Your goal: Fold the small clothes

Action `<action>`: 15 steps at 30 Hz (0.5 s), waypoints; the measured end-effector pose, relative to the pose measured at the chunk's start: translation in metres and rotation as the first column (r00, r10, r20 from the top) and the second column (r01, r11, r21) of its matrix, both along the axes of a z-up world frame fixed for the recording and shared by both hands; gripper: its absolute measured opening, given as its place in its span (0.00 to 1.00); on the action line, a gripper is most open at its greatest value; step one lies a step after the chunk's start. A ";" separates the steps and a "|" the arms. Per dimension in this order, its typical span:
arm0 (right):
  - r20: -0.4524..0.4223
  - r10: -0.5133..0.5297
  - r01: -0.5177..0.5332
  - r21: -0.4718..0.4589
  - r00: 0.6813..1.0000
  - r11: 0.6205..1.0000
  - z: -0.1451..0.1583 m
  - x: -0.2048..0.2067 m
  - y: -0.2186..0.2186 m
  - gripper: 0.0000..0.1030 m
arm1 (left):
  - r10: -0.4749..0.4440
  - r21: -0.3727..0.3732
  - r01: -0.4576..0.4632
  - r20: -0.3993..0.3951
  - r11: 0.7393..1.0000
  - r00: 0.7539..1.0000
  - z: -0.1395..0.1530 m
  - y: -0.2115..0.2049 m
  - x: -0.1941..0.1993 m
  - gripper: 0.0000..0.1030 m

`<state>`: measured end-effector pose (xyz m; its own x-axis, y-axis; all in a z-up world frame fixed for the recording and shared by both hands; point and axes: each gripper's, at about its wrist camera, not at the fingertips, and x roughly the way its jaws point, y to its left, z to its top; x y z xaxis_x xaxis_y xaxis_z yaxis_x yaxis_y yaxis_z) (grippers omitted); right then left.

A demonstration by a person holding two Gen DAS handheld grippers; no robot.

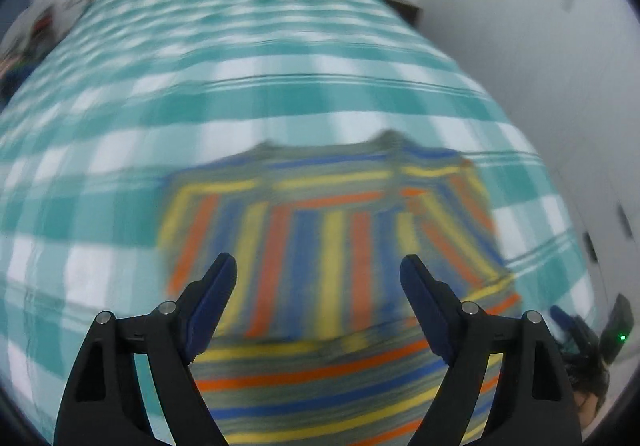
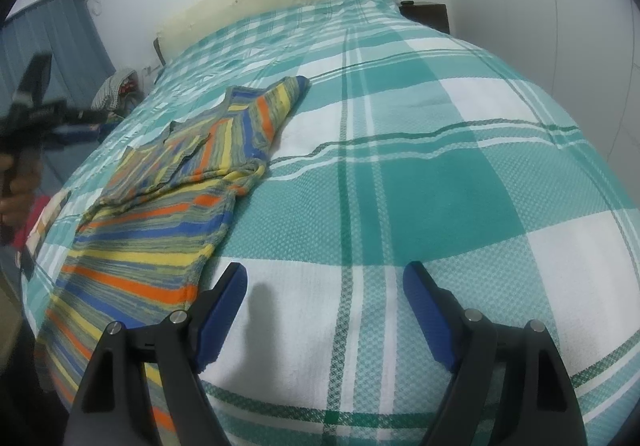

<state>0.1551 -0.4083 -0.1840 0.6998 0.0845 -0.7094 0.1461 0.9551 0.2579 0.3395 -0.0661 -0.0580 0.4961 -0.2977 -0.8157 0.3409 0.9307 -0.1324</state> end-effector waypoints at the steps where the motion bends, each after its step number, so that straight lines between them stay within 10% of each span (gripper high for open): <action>1: 0.000 0.000 0.000 0.002 1.000 1.000 0.000 0.000 0.000 0.78 | 0.020 -0.002 -0.020 -0.002 1.000 1.000 -0.002 0.012 -0.003 0.85; 8: -0.004 -0.003 0.003 0.007 1.000 1.000 0.001 -0.001 0.000 0.79 | 0.175 -0.028 -0.176 -0.031 0.984 0.984 -0.030 0.122 -0.027 0.85; 15: -0.016 -0.017 0.016 -0.030 1.000 0.999 0.001 0.003 0.007 0.84 | 0.109 -0.151 -0.132 -0.155 0.980 0.982 -0.067 0.119 0.003 0.76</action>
<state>0.1582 -0.4009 -0.1835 0.6893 0.0516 -0.7227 0.1660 0.9597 0.2268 0.3426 0.0525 -0.1252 0.4163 -0.3756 -0.8280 0.1937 0.9264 -0.3229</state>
